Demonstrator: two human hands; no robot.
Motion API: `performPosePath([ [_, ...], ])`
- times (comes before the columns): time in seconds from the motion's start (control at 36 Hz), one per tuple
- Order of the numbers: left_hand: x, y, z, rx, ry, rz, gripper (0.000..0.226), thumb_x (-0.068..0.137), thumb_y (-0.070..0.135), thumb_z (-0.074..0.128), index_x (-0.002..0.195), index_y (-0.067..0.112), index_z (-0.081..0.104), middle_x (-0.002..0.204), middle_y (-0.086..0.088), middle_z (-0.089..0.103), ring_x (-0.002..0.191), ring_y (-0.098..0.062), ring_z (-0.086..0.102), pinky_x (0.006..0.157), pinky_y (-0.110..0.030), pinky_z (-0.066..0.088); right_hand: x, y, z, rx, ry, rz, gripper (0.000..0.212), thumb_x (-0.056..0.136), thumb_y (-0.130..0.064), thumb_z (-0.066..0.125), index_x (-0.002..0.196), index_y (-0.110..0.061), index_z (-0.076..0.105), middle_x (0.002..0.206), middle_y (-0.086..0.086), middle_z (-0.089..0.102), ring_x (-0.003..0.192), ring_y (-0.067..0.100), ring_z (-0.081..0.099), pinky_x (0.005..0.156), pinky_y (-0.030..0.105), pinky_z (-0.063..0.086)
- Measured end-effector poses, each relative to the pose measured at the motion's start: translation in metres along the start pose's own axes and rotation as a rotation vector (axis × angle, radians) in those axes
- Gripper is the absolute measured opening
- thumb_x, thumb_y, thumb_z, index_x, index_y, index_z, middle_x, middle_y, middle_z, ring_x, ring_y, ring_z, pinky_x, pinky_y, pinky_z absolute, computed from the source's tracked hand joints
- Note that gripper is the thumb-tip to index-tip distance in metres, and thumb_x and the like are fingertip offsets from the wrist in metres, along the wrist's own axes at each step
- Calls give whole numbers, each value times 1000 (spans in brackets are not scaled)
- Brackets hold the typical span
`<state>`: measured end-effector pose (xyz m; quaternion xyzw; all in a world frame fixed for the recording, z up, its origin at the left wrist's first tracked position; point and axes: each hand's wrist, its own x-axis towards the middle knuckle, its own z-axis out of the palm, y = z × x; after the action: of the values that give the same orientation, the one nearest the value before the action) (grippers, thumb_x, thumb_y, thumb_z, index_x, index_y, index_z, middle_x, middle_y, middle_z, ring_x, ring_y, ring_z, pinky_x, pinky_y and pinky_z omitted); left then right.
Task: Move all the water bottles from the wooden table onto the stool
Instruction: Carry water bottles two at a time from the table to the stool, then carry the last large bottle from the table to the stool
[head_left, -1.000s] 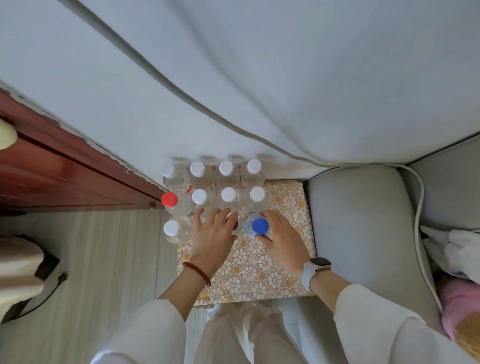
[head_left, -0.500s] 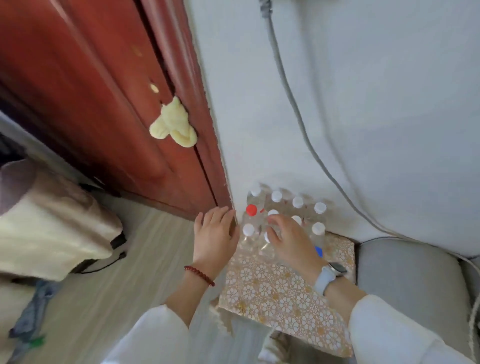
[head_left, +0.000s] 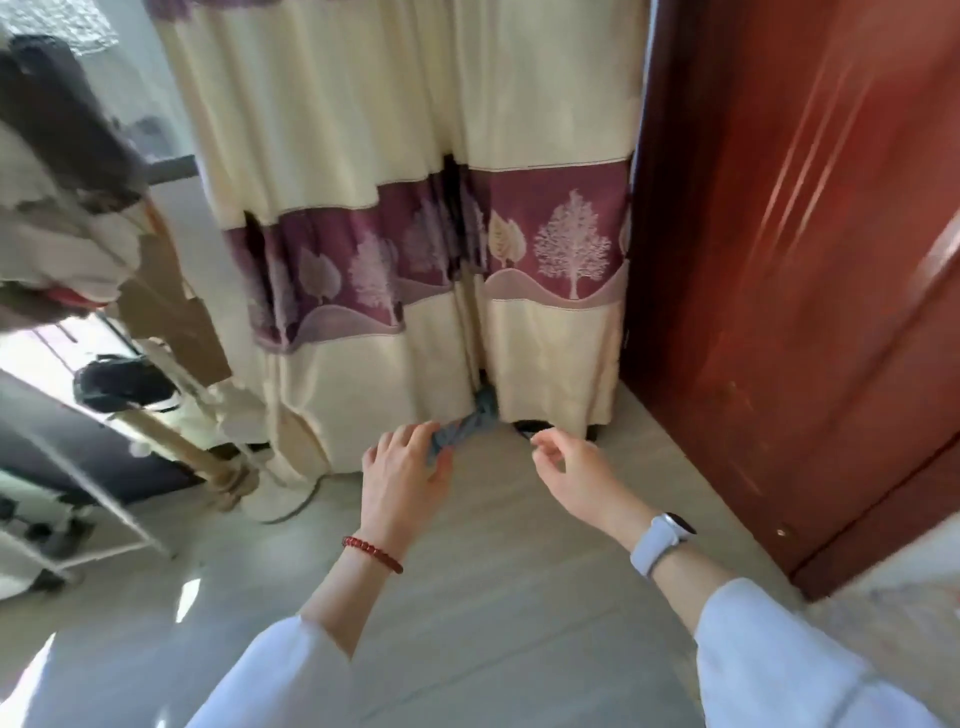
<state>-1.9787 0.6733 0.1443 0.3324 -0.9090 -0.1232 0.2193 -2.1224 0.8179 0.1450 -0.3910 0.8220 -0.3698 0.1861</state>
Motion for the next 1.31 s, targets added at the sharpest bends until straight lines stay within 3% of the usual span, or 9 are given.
performPosePath([
  [0.14, -59, -144, -78, 72, 113, -317, 35, 89, 28, 53, 121, 14, 55, 122, -6, 59, 113, -27, 52, 95, -40, 39, 25, -117, 126, -35, -301, -199, 27, 92, -21, 47, 116, -11, 55, 112, 9, 60, 107, 23, 54, 90, 24, 36],
  [0.31, -141, -275, -150, 113, 289, -689, 33, 86, 24, 58, 117, 11, 58, 116, -11, 61, 106, -31, 56, 89, -41, 41, 38, -244, 270, -118, -627, -428, 30, 93, -20, 47, 121, -9, 53, 115, 11, 61, 106, 24, 56, 90, 27, 38],
  [0.44, -197, -377, -203, 213, 366, -908, 34, 88, 25, 55, 119, 11, 57, 118, -9, 61, 109, -29, 54, 91, -43, 41, 44, -333, 393, -171, -794, -624, 30, 92, -23, 48, 121, -14, 52, 118, 7, 60, 105, 21, 57, 92, 31, 43],
  [0.58, -223, -490, -271, 316, 445, -1081, 34, 89, 27, 53, 120, 13, 56, 121, -8, 59, 111, -29, 52, 90, -41, 40, 57, -434, 513, -152, -883, -779, 29, 91, -27, 49, 119, -19, 53, 115, 4, 61, 104, 19, 59, 93, 37, 47],
  [0.81, -255, -634, -385, 436, 550, -1268, 34, 91, 29, 50, 121, 16, 54, 123, -4, 58, 114, -22, 50, 95, -37, 35, 52, -607, 681, -147, -964, -1124, 31, 92, -28, 45, 122, -19, 51, 120, 1, 58, 106, 19, 55, 85, 26, 40],
  [1.08, -380, -773, -475, 526, 629, -1524, 34, 90, 29, 50, 120, 16, 55, 121, -4, 59, 111, -23, 51, 94, -37, 37, -34, -772, 862, -241, -959, -1585, 36, 95, -31, 39, 129, -20, 45, 132, 3, 51, 122, 23, 45, 101, 40, 38],
  [1.31, -481, -943, -602, 536, 689, -1574, 33, 90, 31, 49, 119, 16, 56, 122, -2, 58, 113, -21, 50, 91, -37, 41, -118, -932, 1018, -283, -972, -1646, 36, 95, -30, 38, 129, -20, 45, 133, 3, 50, 121, 24, 47, 101, 41, 39],
])
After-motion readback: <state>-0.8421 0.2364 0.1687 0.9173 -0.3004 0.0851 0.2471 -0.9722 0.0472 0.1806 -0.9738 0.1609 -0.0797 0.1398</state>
